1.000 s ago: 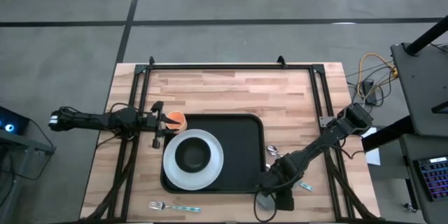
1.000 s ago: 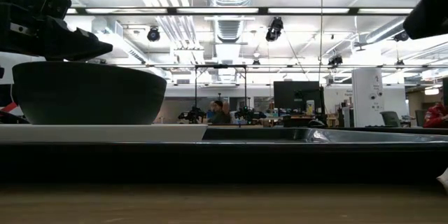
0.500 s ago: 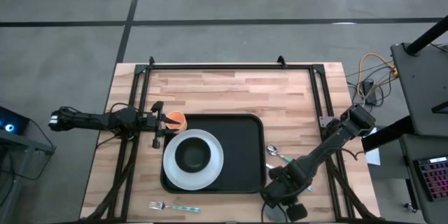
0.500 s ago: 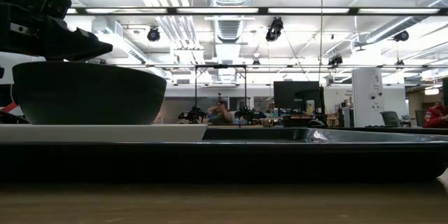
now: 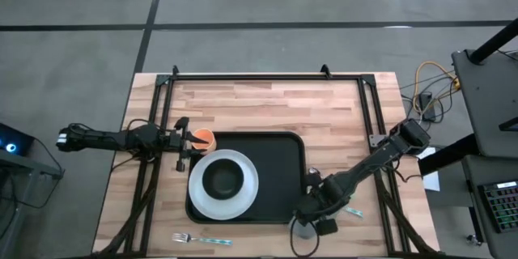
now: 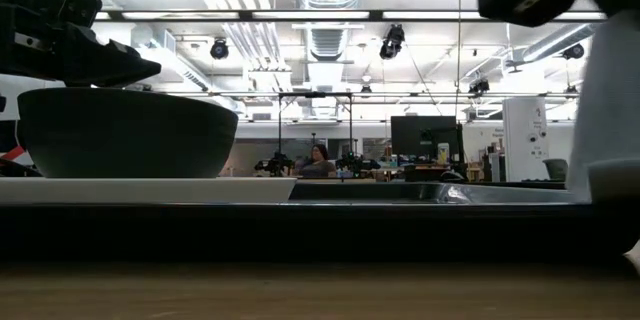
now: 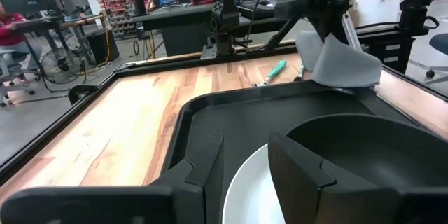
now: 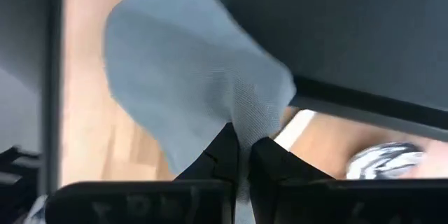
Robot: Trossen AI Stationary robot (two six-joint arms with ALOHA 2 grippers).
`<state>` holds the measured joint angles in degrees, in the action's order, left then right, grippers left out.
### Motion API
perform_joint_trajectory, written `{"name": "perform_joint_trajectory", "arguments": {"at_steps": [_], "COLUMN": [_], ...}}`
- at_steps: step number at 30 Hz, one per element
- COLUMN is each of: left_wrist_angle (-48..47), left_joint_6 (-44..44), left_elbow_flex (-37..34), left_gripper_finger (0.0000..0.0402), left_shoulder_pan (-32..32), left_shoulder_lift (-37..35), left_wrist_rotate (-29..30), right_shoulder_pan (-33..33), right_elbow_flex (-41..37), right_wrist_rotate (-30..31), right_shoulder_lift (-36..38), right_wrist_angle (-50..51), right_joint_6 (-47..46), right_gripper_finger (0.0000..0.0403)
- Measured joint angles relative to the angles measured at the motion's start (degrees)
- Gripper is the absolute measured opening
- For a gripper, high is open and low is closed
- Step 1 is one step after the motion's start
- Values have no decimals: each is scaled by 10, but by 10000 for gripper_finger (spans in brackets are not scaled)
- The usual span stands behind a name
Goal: Set up tray
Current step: Put the table napkin on the tray
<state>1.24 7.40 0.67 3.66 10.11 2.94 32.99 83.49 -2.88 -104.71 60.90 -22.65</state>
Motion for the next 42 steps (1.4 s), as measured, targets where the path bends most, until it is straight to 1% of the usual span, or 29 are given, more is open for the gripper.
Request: {"name": "perform_joint_trajectory", "arguments": {"at_steps": [4, 11, 13, 16, 19, 24, 26, 30, 38, 42], "left_wrist_angle": [0, 0, 0, 0, 0, 0, 0, 0, 0, 0], "left_joint_6": [0, 0, 0, 0, 0, 0, 0, 0, 0, 0], "left_elbow_flex": [0, 0, 0, 0, 0, 0, 0, 0, 0, 0], "left_gripper_finger": [93, 93, 93, 93, 93, 93, 93, 93, 93, 93], "left_shoulder_pan": [0, 0, 0, 0, 0, 0, 0, 0, 0, 0], "left_shoulder_lift": [0, 0, 0, 0, 0, 0, 0, 0, 0, 0], "left_wrist_rotate": [0, 0, 0, 0, 0, 0, 0, 0, 0, 0], "right_shoulder_pan": [-1, 16, 23, 31, 31, 14, 6, -20, -96, -132], "right_elbow_flex": [6, 45, 60, 78, 83, 71, 57, 32, -18, -21], "right_wrist_rotate": [29, 33, 52, 92, 102, 64, 59, 40, -34, -36], "right_shoulder_lift": [3, 5, 5, 12, 17, 15, 13, 12, 5, 6], "right_wrist_angle": [-24, -41, -40, -40, -37, 11, 19, 13, -15, -17], "right_joint_6": [36, 81, 93, 96, 71, -14, -41, -71, -133, -166], "right_gripper_finger": [8, 8, 8, 8, 8, 8, 8, 8, 8, 8]}}
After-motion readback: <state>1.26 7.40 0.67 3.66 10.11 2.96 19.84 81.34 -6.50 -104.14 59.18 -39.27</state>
